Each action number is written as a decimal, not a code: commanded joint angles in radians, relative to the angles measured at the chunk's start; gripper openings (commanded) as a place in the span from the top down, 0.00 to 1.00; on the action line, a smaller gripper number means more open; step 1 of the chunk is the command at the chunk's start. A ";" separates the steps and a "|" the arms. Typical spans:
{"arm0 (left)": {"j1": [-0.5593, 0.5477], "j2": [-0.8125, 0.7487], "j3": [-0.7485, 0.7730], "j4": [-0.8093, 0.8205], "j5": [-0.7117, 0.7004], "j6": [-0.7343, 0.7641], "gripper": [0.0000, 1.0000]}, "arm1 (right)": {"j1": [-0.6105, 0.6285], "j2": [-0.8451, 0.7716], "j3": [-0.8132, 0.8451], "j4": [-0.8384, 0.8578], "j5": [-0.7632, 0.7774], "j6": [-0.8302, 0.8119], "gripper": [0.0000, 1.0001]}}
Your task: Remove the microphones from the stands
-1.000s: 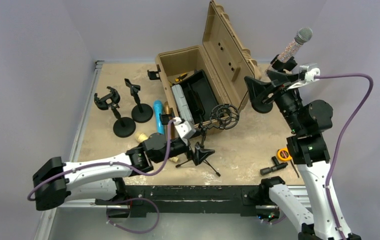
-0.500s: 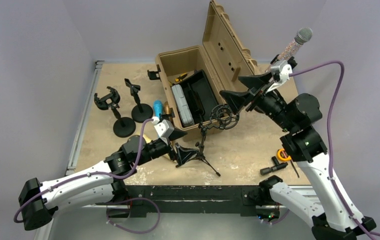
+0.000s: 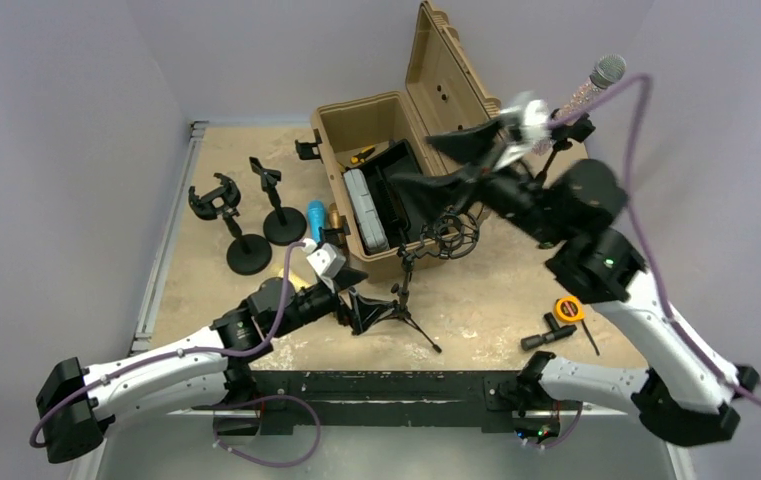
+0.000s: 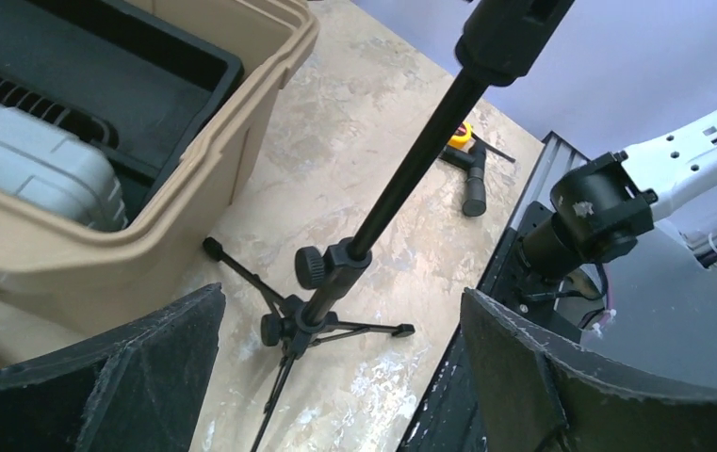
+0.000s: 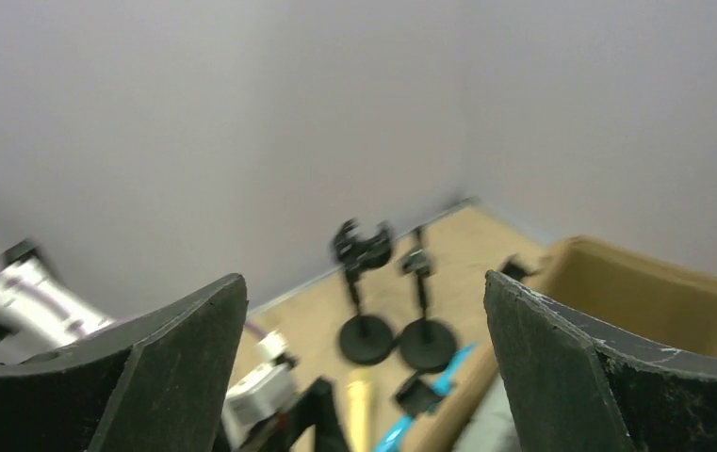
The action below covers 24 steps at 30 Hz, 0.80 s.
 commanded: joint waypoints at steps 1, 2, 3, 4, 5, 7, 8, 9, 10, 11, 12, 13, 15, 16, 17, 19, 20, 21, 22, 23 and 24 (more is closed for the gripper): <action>0.008 -0.085 -0.047 0.012 -0.079 -0.046 0.08 | 0.268 0.146 0.051 -0.089 0.209 -0.005 0.05; 0.008 -0.103 -0.058 -0.004 -0.098 -0.060 0.08 | 0.305 0.170 0.059 -0.092 0.230 -0.002 0.05; 0.009 -0.122 -0.068 -0.021 -0.111 -0.072 0.08 | 0.329 0.185 0.063 -0.086 0.241 0.003 0.05; 0.010 -0.143 -0.081 -0.036 -0.121 -0.086 0.08 | 0.339 0.196 0.063 -0.077 0.240 0.007 0.05; 0.010 -0.164 -0.097 -0.044 -0.126 -0.101 0.08 | 0.342 0.200 0.059 -0.062 0.226 0.009 0.05; 0.013 -0.197 -0.124 -0.053 -0.124 -0.140 0.08 | 0.342 0.206 0.051 -0.039 0.198 0.010 0.05; 0.019 -0.203 -0.129 -0.059 -0.115 -0.165 0.08 | 0.343 0.211 0.048 -0.035 0.191 0.010 0.05; 0.027 -0.206 -0.130 -0.069 -0.104 -0.198 0.09 | 0.343 0.215 0.045 -0.032 0.193 0.013 0.05; 0.037 -0.202 -0.127 -0.073 -0.087 -0.230 0.11 | 0.343 0.216 0.036 -0.025 0.198 0.016 0.05; 0.051 -0.193 -0.124 -0.074 -0.063 -0.269 0.12 | 0.343 0.214 0.029 -0.019 0.204 0.019 0.05; 0.064 -0.180 -0.113 -0.080 -0.035 -0.303 0.14 | 0.343 0.215 0.025 -0.017 0.208 0.021 0.05; 0.081 -0.164 -0.095 -0.105 -0.031 -0.334 0.16 | 0.343 0.217 0.021 -0.014 0.215 0.021 0.05; 0.141 -0.129 -0.037 -0.183 0.033 -0.398 0.20 | 0.343 0.219 0.015 -0.008 0.222 0.021 0.05; 0.186 -0.111 -0.021 -0.204 0.085 -0.428 0.21 | 0.343 0.217 0.013 0.000 0.220 0.021 0.05; 0.234 -0.092 -0.015 -0.186 0.168 -0.464 0.21 | 0.343 0.215 0.008 0.011 0.214 0.024 0.05; 0.316 -0.040 0.008 -0.164 0.315 -0.577 0.24 | 0.343 0.206 -0.001 0.033 0.211 0.027 0.05; 0.335 -0.011 0.024 -0.165 0.362 -0.624 0.26 | 0.343 0.201 -0.006 0.043 0.211 0.027 0.04; 0.344 0.014 0.037 -0.170 0.389 -0.672 0.27 | 0.343 0.194 -0.012 0.053 0.213 0.027 0.04; 0.345 0.030 0.048 -0.174 0.400 -0.728 0.27 | 0.343 0.188 -0.017 0.061 0.217 0.027 0.04; 0.345 0.043 0.052 -0.175 0.404 -0.789 0.27 | 0.343 0.182 -0.026 0.068 0.223 0.028 0.04; 0.345 0.055 0.054 -0.174 0.405 -0.869 0.27 | 0.343 0.175 -0.032 0.074 0.229 0.029 0.04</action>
